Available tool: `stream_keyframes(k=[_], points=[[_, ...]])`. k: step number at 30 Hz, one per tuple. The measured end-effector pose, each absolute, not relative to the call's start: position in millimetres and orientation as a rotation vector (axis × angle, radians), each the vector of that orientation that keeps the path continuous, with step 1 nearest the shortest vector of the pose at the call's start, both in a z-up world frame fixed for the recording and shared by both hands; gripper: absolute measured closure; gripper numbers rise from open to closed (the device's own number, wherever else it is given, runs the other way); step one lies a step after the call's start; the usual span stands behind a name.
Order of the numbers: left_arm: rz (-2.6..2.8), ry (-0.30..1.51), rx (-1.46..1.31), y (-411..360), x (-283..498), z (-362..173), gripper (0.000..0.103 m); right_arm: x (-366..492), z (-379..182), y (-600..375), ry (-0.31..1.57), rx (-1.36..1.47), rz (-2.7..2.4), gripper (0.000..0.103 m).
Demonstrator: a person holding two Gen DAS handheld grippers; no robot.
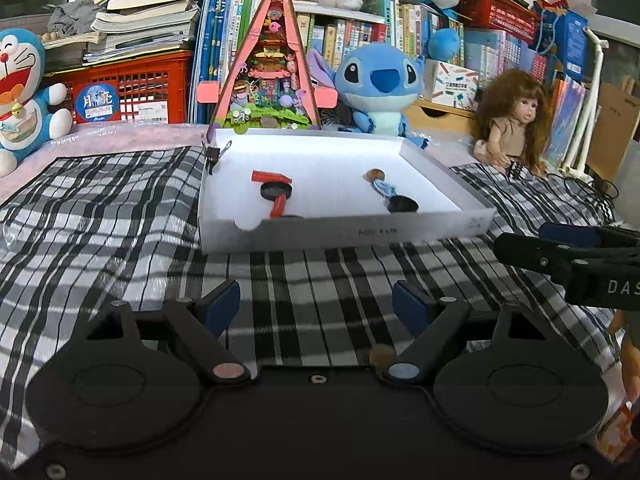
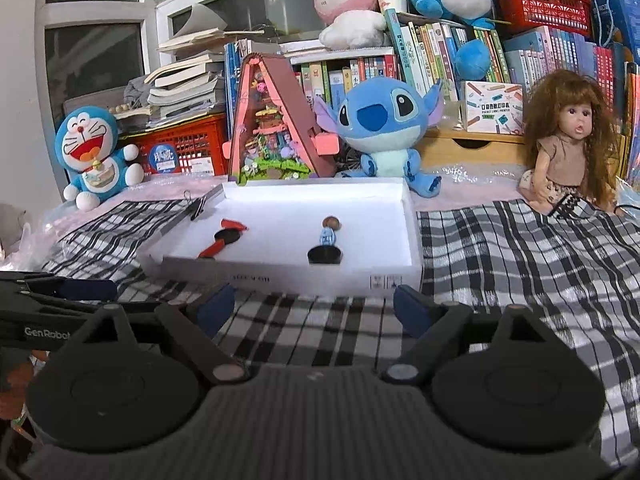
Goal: Organize rigid objects
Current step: 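Withdraw both tools from the box back toward the items on the cloth, then grasp a small brown ball with the left gripper while the right gripper grasps the clear plastic dome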
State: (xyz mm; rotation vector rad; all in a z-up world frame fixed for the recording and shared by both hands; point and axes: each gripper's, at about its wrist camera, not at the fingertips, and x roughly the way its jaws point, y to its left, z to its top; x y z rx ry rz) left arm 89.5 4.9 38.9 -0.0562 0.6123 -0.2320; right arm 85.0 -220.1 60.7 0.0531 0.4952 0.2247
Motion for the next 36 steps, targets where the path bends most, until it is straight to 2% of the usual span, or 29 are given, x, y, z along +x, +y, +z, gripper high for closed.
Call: stream_keyframes(k=[36], points=[[-0.239, 0.598, 0.038, 1.8, 32.0, 6.5, 0.019, 49.3, 30.9, -217.6, 0.533, -0.027, 0.216, 0.009]])
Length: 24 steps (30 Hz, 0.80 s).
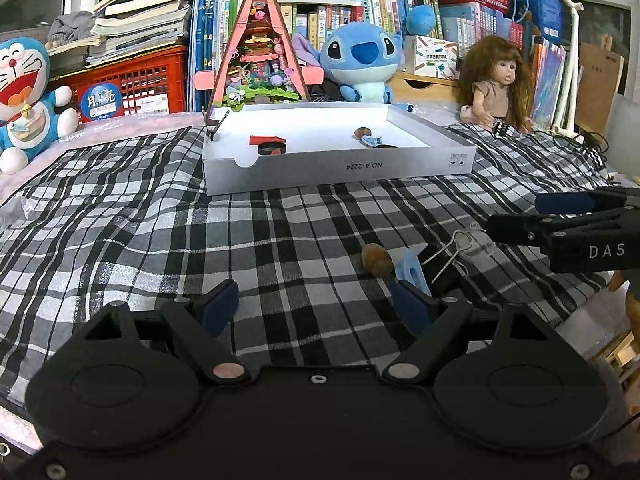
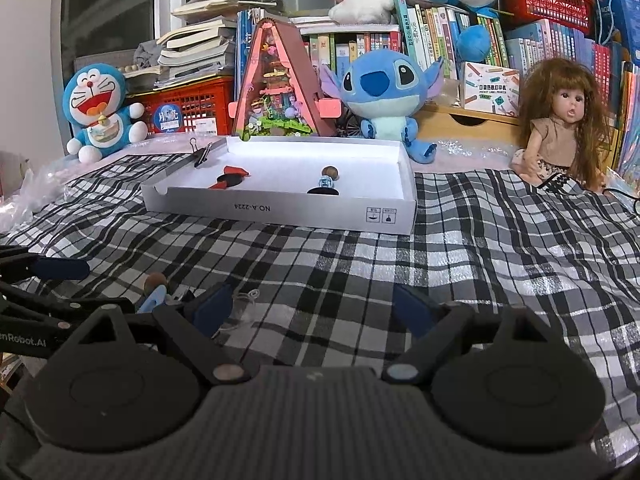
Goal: Organize rigid objects
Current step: 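Grasp a small brown ball with the left gripper while the right gripper grasps the clear plastic dome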
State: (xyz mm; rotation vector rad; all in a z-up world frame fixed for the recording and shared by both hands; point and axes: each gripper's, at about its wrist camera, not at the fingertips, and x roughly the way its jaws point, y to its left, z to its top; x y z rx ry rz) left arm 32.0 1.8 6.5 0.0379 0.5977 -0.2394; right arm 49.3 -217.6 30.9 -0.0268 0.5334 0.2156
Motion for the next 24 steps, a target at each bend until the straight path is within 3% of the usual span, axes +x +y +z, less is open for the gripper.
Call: stream_keyframes(k=[11, 24], points=[[-0.251, 0.578, 0.061, -1.7, 25.2, 2.5, 0.021, 44.2, 26.3, -214.2, 0.530, -0.055, 0.223, 0.009], [-0.306, 0.553, 0.079, -9.8, 18.1, 4.3, 0.040, 39.0, 22.2, -206.2, 0.527, -0.096, 0.265, 0.010]])
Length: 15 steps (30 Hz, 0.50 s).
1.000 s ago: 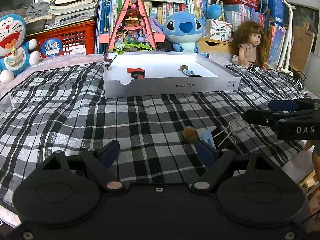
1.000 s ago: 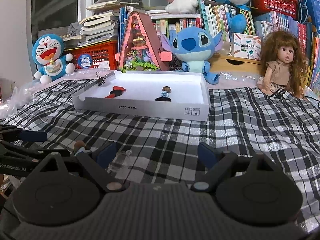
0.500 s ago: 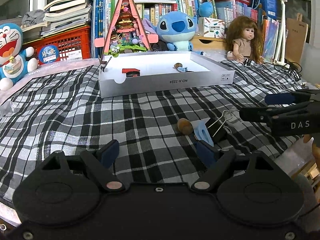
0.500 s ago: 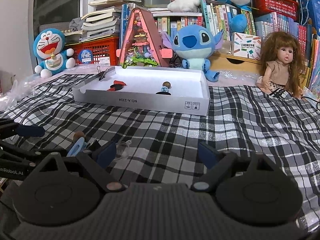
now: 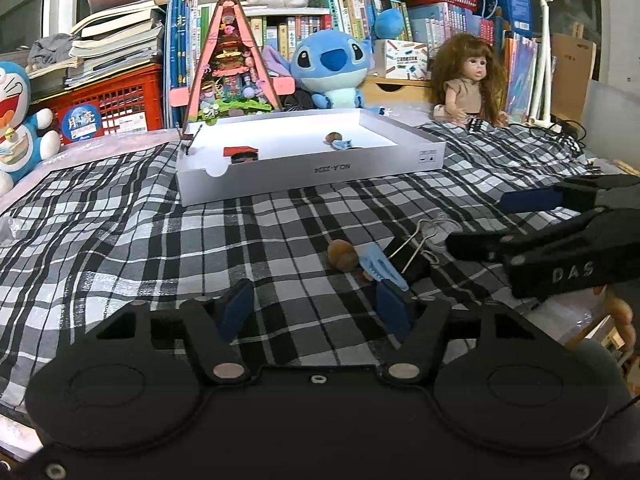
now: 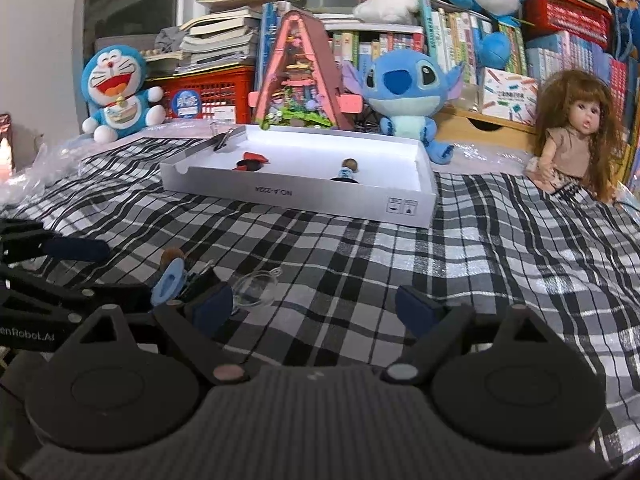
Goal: Organize rigid objects
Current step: 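Grasp a small brown ball with the left gripper while the right gripper grasps the clear plastic dome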
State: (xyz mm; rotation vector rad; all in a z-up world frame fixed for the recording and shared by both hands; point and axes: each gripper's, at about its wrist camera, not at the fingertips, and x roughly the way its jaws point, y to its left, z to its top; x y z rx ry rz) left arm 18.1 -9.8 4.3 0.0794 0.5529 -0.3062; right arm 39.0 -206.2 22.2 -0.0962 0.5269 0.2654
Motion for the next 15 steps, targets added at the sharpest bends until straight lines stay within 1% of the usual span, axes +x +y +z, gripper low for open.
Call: stream_keyframes(k=[2, 4, 8, 10, 11, 13, 15], points=[[-0.314, 0.553, 0.071, -9.8, 17.3, 5.5, 0.041, 38.1, 21.7, -202.7, 0.524, -0.114, 0.280, 0.011], [-0.320, 0.551, 0.065, -9.4, 16.1, 6.4, 0.043, 38.6, 21.4, -199.6, 0.527, -0.127, 0.290, 0.019], [-0.336, 0.546, 0.063, -10.3, 13.3, 8.4, 0.045, 42.0, 19.4, -193.8, 0.535, -0.149, 0.305, 0.028], [-0.344, 0.546, 0.062, -11.6, 13.1, 8.7, 0.046, 43.2, 18.8, -190.4, 0.534, -0.159, 0.315, 0.034], [-0.347, 0.547, 0.059, -12.7, 13.9, 8.6, 0.048, 43.5, 18.5, -188.8, 0.533, -0.164, 0.321, 0.036], [-0.344, 0.549, 0.048, -15.4, 17.3, 7.9, 0.051, 44.4, 17.8, -184.9, 0.532, -0.176, 0.330, 0.044], [-0.348, 0.557, 0.027, -17.9, 21.1, 6.8, 0.054, 45.0, 17.5, -181.7, 0.529, -0.184, 0.336, 0.047]])
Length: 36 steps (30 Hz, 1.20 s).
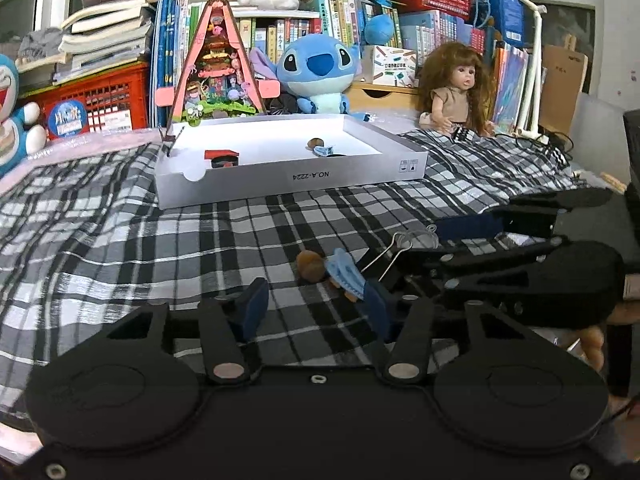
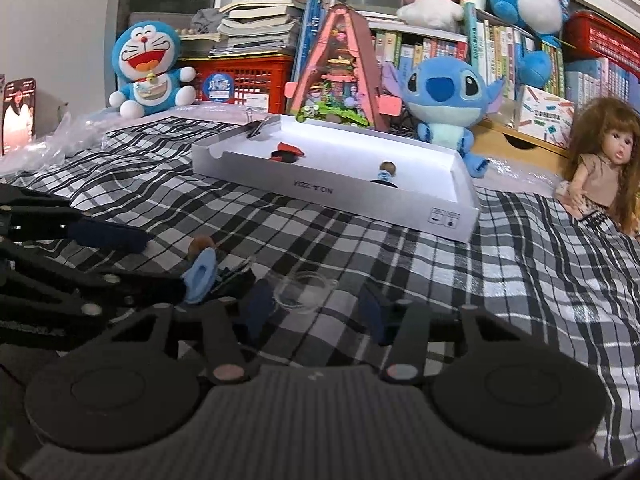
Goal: Organize rigid objects
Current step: 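Grasp a small brown ball with the left gripper while the right gripper grasps the clear plastic dome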
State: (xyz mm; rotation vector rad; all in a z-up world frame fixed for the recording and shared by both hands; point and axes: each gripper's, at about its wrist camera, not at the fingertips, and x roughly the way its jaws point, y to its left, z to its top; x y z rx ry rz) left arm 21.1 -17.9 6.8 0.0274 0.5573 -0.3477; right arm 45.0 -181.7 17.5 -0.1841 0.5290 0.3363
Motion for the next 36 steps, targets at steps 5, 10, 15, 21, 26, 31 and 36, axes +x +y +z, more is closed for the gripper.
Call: stream_keyframes(k=[5, 10, 15, 21, 26, 31, 36], points=[[-0.356, 0.570, 0.011, -25.1, 27.1, 4.1, 0.063, 46.2, 17.5, -176.6, 0.523, -0.197, 0.347, 0.056], [-0.347, 0.575, 0.000, -24.8, 33.1, 4.6, 0.076, 46.9, 17.3, -179.1, 0.526, -0.183, 0.347, 0.061], [-0.282, 0.573, 0.019, -19.4, 37.0, 4.8, 0.078, 45.4, 17.2, -179.7, 0.521, -0.191, 0.339, 0.065], [-0.217, 0.577, 0.015, -10.0, 42.5, 5.0, 0.078, 45.6, 17.6, -183.0, 0.521, -0.176, 0.320, 0.065], [-0.214, 0.571, 0.026, -8.5, 40.8, 4.5, 0.078, 45.8, 17.5, -184.4, 0.523, -0.169, 0.318, 0.065], [-0.222, 0.550, 0.062, -11.3, 30.5, 0.8, 0.077, 45.8, 16.9, -184.2, 0.523, -0.167, 0.318, 0.065], [-0.220, 0.538, 0.064, -11.9, 25.4, 0.5, 0.083, 46.8, 16.1, -183.3, 0.526, -0.167, 0.317, 0.071]])
